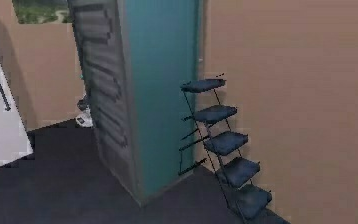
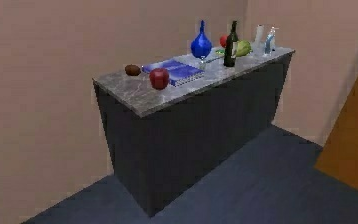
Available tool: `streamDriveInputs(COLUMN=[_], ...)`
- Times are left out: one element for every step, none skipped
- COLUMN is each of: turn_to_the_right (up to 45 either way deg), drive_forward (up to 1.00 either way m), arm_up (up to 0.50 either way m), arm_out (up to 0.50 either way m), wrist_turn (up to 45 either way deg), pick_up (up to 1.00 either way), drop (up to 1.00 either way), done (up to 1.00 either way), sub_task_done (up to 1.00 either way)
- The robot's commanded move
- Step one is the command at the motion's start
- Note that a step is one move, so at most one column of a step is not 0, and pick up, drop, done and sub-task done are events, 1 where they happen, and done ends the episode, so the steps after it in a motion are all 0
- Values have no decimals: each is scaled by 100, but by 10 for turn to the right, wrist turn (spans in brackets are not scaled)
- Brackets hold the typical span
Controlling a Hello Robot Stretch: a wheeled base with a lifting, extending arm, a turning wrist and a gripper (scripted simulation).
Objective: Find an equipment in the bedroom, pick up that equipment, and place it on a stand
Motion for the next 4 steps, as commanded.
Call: streamDriveInputs(turn_to_the_right=[0, -450, -420, 0], drive_forward=[25, 0, 0, 50], arm_up=[0, 0, 0, 0], arm_out=[0, 0, 0, 0], wrist_turn=[0, 0, 0, 0], pick_up=[0, 0, 0, 0], drop=[0, 0, 0, 0], done=[0, 0, 0, 0], sub_task_done=[0, 0, 0, 0])
